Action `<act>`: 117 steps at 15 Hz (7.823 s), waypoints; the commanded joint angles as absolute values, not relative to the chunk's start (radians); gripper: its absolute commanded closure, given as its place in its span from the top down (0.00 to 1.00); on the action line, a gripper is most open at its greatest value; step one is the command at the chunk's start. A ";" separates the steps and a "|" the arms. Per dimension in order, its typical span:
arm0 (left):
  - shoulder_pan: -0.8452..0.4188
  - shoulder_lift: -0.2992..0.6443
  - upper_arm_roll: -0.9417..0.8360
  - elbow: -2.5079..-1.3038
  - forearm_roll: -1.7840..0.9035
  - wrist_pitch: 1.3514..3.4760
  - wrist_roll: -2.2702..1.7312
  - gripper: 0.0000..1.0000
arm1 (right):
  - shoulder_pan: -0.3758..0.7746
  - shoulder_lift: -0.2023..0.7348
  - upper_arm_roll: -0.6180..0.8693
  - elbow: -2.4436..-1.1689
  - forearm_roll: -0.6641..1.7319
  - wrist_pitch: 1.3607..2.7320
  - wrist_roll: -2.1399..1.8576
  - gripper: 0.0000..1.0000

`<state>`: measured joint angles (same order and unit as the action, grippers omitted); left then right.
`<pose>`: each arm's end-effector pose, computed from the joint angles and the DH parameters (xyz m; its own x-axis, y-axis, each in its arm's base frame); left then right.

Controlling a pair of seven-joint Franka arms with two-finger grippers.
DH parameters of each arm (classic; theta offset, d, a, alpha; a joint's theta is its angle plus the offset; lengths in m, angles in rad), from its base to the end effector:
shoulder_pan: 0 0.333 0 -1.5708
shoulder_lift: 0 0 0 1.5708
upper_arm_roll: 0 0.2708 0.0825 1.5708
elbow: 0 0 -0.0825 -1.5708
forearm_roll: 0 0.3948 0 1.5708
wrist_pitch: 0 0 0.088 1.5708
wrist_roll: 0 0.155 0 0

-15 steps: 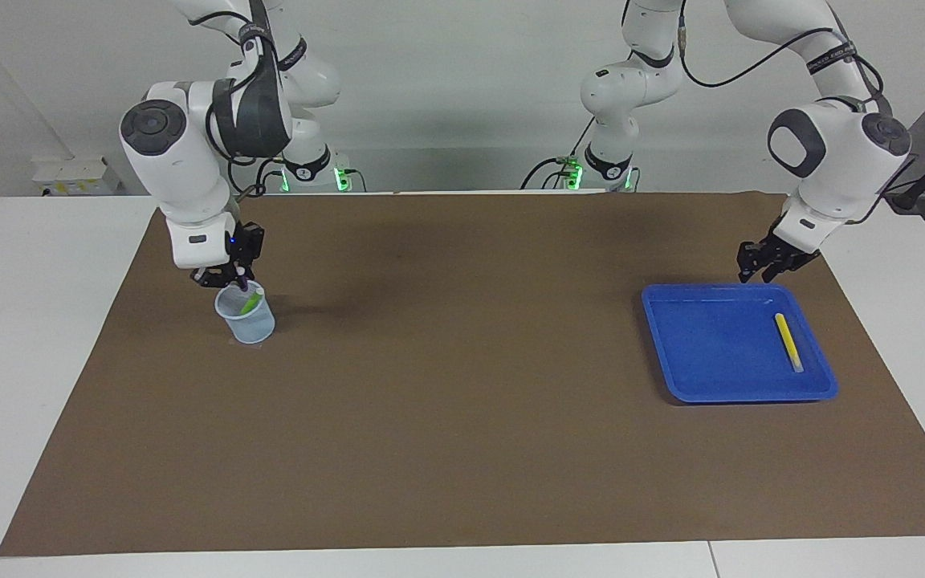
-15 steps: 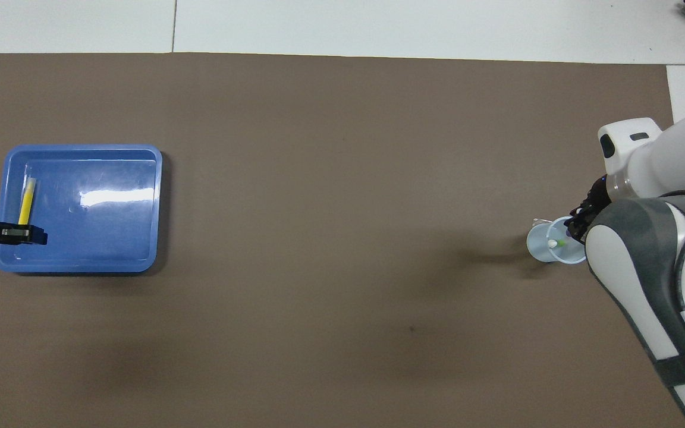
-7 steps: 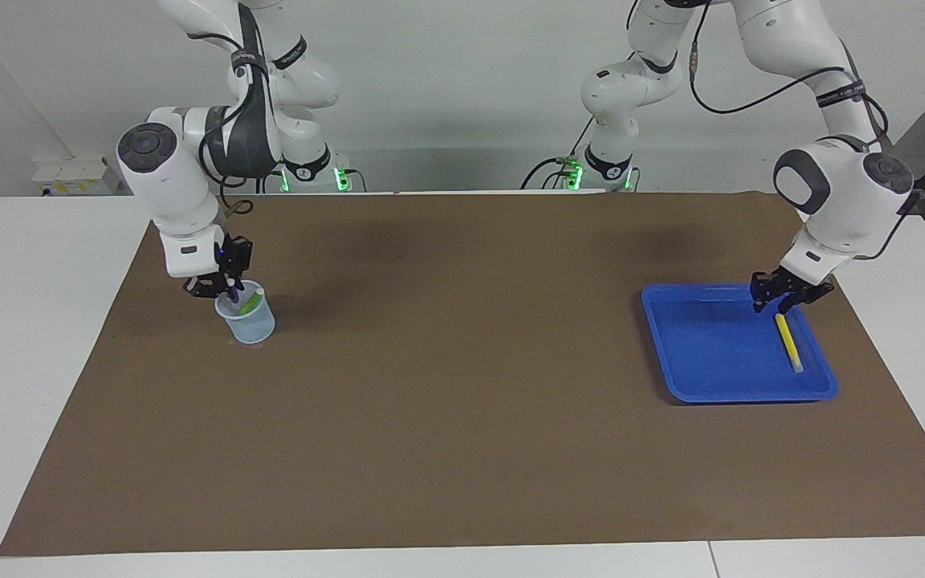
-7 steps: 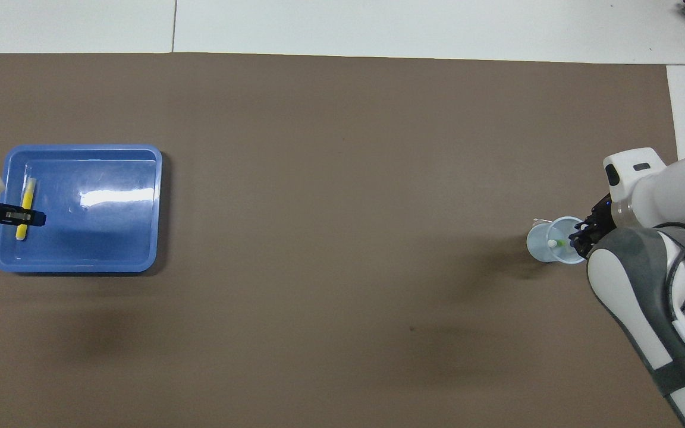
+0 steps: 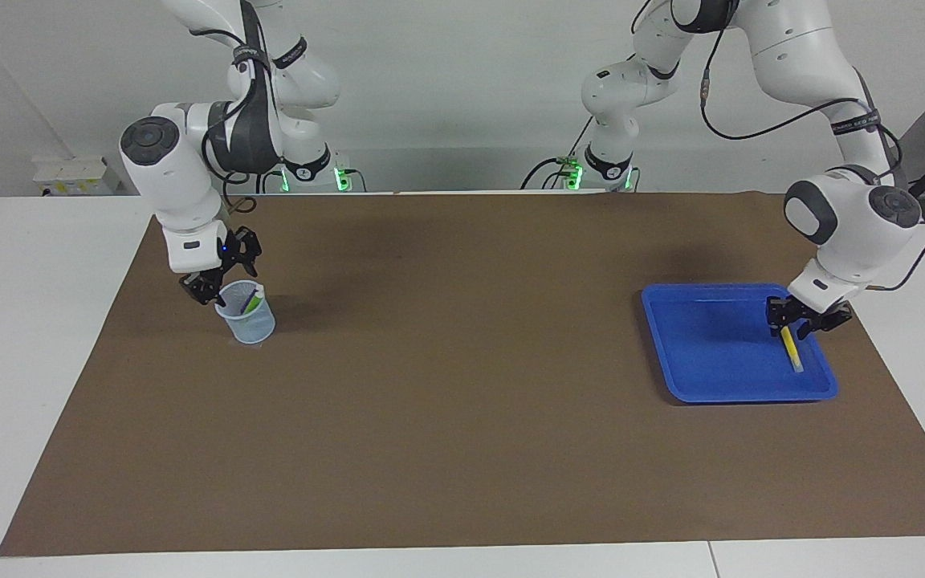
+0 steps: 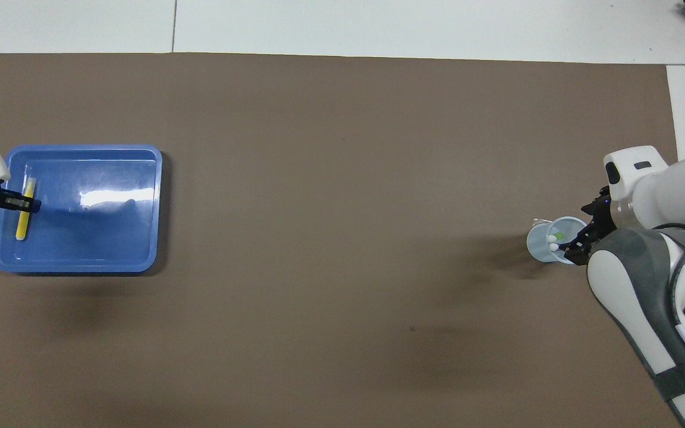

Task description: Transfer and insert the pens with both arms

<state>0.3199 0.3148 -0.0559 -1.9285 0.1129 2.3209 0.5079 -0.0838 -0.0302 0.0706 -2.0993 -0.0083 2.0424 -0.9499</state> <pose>0.5994 0.1683 0.2363 0.9501 -0.3104 0.0318 -0.3061 -0.9469 -0.0989 0.5443 -0.0080 0.3326 0.5891 0.8078 -0.0232 0.8076 -0.5895 -0.0163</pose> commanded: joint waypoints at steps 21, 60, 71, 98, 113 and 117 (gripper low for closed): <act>0.359 0.400 -0.063 -1.919 0.031 2.416 0.439 0.51 | -0.086 -0.057 0.305 -2.075 0.434 1.990 -0.030 1.00; 0.128 0.086 -0.075 -1.825 -0.494 1.835 -1.016 0.00 | 0.325 0.000 0.370 -2.057 0.797 2.609 0.456 0.79; 0.002 -0.113 -0.075 -2.022 -0.600 1.830 -1.268 0.00 | 0.462 0.132 0.370 -1.889 0.885 2.796 0.584 0.87; -0.132 -0.210 -0.075 -2.083 -0.600 1.827 -1.431 0.00 | 0.476 0.169 0.360 -1.867 0.862 2.731 0.503 0.50; -0.126 -0.215 -0.074 -2.082 -0.600 1.822 -1.428 0.00 | 0.476 0.156 0.362 -1.888 0.864 2.720 0.505 0.00; -0.126 -0.215 -0.075 -2.082 -0.598 1.822 -1.422 0.00 | 0.472 0.156 0.362 -1.888 0.864 2.720 0.505 0.00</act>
<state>-0.1204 -0.1820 -0.0854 -2.0510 -0.5846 1.8277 -1.4204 0.4866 0.1854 0.3575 -1.8594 0.8657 2.7374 0.5180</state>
